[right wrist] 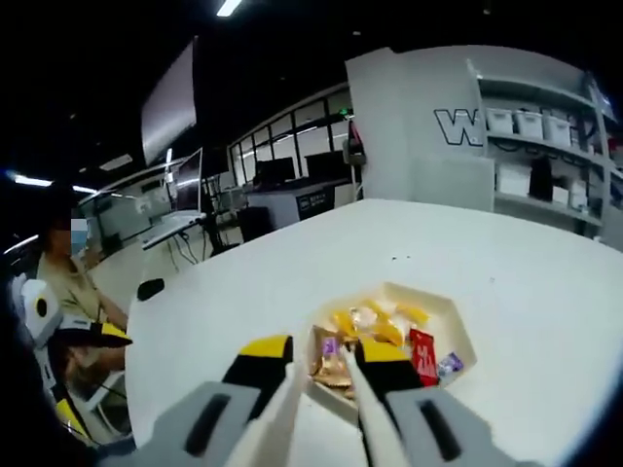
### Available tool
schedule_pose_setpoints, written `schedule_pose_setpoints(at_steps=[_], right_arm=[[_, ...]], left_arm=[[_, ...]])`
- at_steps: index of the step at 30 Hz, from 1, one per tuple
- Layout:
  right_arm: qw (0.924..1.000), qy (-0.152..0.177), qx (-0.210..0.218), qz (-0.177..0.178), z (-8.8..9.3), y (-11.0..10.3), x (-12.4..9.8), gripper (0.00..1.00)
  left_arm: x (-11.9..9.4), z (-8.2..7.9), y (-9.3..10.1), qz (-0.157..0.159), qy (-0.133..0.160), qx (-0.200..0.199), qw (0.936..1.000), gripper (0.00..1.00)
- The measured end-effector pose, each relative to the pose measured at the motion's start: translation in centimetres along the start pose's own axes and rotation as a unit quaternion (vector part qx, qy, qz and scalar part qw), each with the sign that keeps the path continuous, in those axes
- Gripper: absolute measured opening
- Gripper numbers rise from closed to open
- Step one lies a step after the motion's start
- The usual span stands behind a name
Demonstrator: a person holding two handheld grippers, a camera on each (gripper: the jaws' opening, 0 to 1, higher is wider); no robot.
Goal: Place the target food into the container with the food tongs after gripping and lifting it, then release it inside without dropping or visibly crushing the food.
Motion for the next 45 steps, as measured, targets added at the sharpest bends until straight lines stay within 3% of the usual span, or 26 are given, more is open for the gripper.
schedule_pose_setpoints(at_steps=[19,45], right_arm=[[0.9997,0.003,0.012,-0.021,2.7,-2.3,-2.7,0.19],[0.9973,0.034,0.021,-0.062,4.6,-5.9,-6.4,0.2]], left_arm=[[1.0,-0.2,1.3,0.035,0.001,-0.001,0.9994,0.94],[3.2,-0.5,3.0,0.096,-0.004,0.012,0.9953,0.74]])
Point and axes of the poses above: the point that each gripper's makers call its tool centre point, and the gripper's own axes: x roughly forward along the fingers, y roughly to its right, z roughly out of its underside, the point moved 2 cm from there along -x, roughly backward along the fingers, and after that the axes turned 7 degrees about z, right-handed, at the moved point
